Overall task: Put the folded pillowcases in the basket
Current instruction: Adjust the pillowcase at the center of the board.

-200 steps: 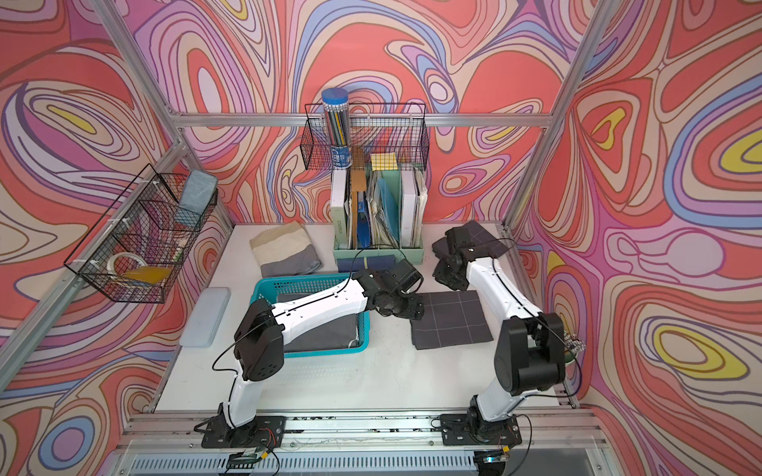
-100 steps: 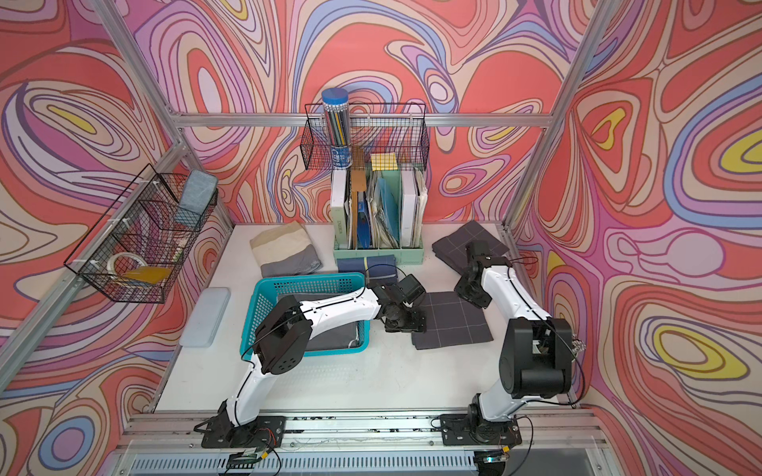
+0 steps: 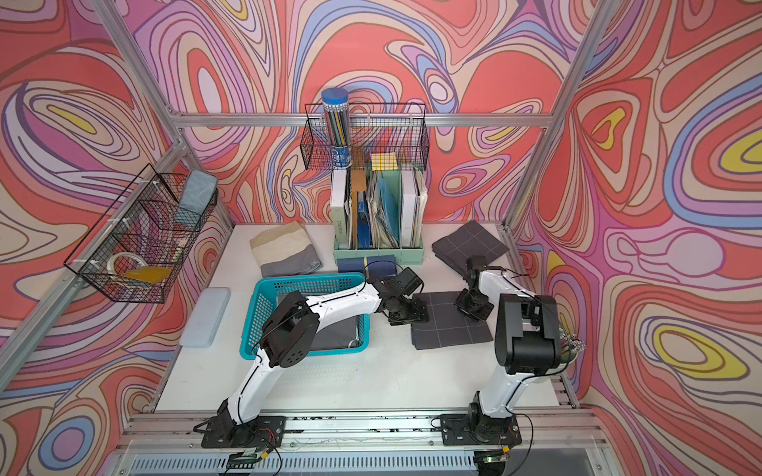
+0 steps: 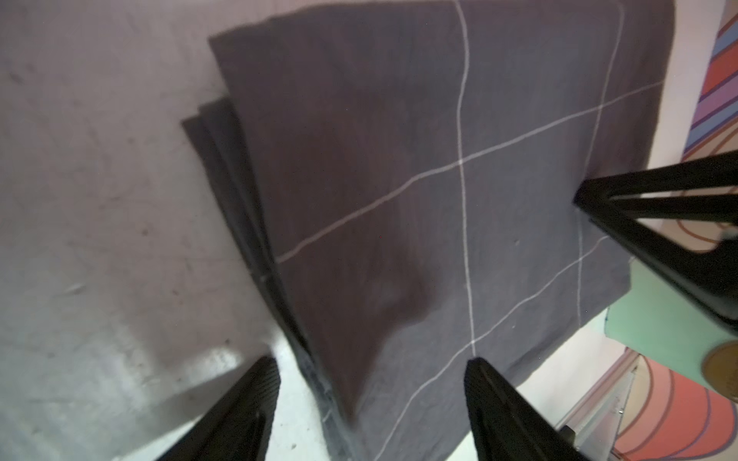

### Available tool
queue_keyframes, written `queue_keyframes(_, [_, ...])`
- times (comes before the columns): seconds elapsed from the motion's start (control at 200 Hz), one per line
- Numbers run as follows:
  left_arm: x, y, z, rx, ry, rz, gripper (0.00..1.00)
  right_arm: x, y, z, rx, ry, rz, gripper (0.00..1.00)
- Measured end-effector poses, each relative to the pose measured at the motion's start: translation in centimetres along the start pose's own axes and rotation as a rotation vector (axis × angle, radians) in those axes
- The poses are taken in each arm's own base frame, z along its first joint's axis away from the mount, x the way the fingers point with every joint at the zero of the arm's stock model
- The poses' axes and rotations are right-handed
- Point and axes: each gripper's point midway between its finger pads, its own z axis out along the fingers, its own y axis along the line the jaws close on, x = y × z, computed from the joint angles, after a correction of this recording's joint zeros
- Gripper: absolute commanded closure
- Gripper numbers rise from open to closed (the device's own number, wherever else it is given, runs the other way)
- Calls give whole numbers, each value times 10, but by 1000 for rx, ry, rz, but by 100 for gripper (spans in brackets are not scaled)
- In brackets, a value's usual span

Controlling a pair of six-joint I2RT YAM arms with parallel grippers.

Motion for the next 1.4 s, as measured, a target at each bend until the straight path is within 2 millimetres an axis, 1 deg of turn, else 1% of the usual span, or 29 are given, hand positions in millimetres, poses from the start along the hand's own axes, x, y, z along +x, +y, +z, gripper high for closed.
queue_keyframes(0.185, [0,-13,7,110,-3,0,25,-1,3,1,-14,-3,-4,74])
queue_keyframes(0.225, [1,-14,7,127,-6,4,27,-1,3,1,-16,-3,-5,75])
queue_keyframes(0.295, [3,-13,7,147,-14,9,35,-1,3,1,-19,-2,-6,75])
queue_keyframes(0.325, [3,-13,7,151,-17,10,41,-1,4,1,-20,-2,-7,75])
queue_keyframes(0.36, [4,-12,7,153,-20,10,56,-1,4,1,-21,-2,-9,75])
queue_keyframes(0.386, [5,-10,8,149,-20,12,71,-1,4,1,-23,-2,-9,75])
queue_keyframes(0.421, [6,-7,9,141,-19,13,84,-1,4,1,-24,-2,-11,75])
queue_keyframes(0.461, [7,-3,10,123,-19,12,94,-2,5,1,-25,-3,-12,75])
queue_keyframes(0.501, [8,1,11,107,-16,13,100,-1,5,1,-29,-2,-12,75])
queue_keyframes(0.601, [9,1,10,85,-17,41,100,-1,8,1,-43,3,-13,76])
queue_keyframes(0.701, [4,-1,6,46,-17,74,100,-1,9,-1,-52,2,-18,78])
queue_keyframes(0.786, [-4,2,1,-18,-5,103,100,-3,9,-6,-53,-8,-20,73])
queue_keyframes(0.856, [-20,9,-5,-89,-1,137,100,-8,12,-16,-65,-31,-25,68])
queue_keyframes(0.951, [-46,29,-17,-180,9,177,100,-17,17,-32,-93,-78,-26,63])
queue_keyframes(1.001, [-57,47,-22,-229,26,186,100,-21,19,-37,-109,-96,-35,61])
queue_keyframes(1.056, [-63,69,-27,-283,54,191,100,-21,21,-38,-117,-98,-46,59])
queue_keyframes(1.121, [-64,96,-33,-351,92,193,100,-19,23,-35,-129,-86,-65,45])
queue_keyframes(1.152, [-62,104,-35,-369,110,195,100,-18,25,-35,-136,-83,-76,38])
queue_keyframes(1.197, [-61,108,-38,-387,119,211,100,-16,28,-33,-155,-75,-81,36])
queue_keyframes(1.277, [-57,112,-40,-416,137,247,100,-13,37,-33,-207,-60,-109,35])
queue_keyframes(1.337, [-55,112,-40,-430,141,274,100,-12,46,-33,-258,-54,-126,35])
queue_keyframes(1.402, [-54,113,-41,-440,146,293,100,-8,54,-31,-308,-42,-142,37])
